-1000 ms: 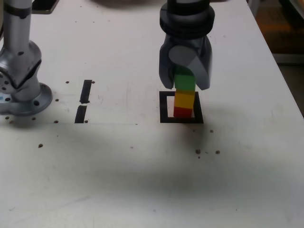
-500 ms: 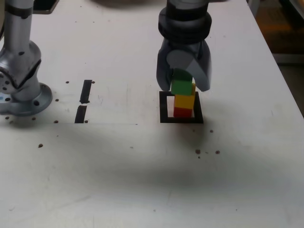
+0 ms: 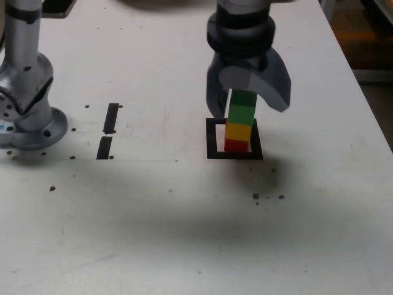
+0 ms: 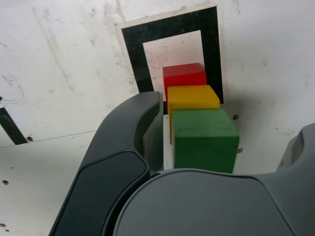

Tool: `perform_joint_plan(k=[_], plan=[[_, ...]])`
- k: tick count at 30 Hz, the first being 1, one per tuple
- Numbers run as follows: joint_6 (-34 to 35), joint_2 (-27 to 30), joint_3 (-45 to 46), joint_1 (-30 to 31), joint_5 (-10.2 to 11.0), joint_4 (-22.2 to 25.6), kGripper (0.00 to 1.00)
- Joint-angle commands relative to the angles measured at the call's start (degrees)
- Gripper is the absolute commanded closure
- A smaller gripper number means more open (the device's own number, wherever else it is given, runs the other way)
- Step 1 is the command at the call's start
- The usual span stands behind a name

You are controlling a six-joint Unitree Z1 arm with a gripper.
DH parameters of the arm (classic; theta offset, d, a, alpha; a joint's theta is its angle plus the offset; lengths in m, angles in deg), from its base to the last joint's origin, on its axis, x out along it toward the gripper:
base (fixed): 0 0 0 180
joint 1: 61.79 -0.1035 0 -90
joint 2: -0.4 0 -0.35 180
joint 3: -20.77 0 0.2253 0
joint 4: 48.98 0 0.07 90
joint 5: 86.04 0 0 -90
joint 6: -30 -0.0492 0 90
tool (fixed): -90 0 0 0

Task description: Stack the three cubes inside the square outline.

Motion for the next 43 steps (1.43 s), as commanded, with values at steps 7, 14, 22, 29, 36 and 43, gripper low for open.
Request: perform_joint_plan(k=[7,14,22,29,36,43], plan=[[1.2,11.2,3.9,-0.1,3.0,6.6,0.01],[4.8,19.3,13.5,-0.1,2.5,9.5,0.01],[6.6,19.8,27.9,-0.2,-1.8,1.4,0.01],[7.0,19.6,37.7,-0.2,-2.3,-10.4,0.00],[7.0,19.4,42.0,-0.2,-2.1,-16.2,0.00],[7.0,19.4,42.1,-0.2,-1.8,-16.9,0.00]])
